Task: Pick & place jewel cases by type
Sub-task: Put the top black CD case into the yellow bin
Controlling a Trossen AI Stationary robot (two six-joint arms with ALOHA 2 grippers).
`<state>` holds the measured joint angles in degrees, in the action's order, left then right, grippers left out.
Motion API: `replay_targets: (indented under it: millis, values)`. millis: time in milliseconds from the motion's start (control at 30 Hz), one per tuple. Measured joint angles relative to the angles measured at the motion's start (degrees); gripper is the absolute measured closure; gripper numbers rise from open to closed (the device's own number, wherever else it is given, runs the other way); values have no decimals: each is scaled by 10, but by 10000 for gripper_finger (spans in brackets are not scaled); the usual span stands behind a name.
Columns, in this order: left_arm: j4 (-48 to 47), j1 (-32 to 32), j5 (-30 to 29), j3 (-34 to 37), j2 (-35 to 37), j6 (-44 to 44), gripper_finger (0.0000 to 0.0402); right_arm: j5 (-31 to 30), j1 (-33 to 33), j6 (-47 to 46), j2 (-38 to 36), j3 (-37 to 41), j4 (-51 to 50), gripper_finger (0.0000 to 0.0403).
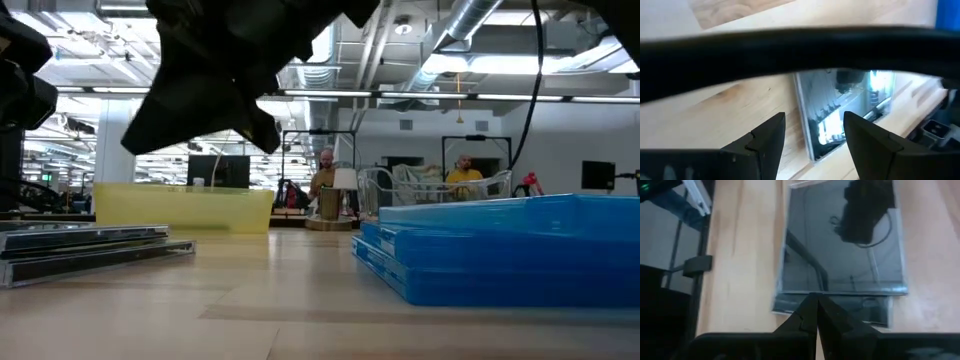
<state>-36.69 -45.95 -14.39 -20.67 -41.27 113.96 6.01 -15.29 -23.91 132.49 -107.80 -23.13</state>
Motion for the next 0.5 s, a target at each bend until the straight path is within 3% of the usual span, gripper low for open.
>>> replay_targets:
  millis: [500]
  values:
    - [98,-40,-15,5,-115,38,207,3,10,4,0,1,-11,403]
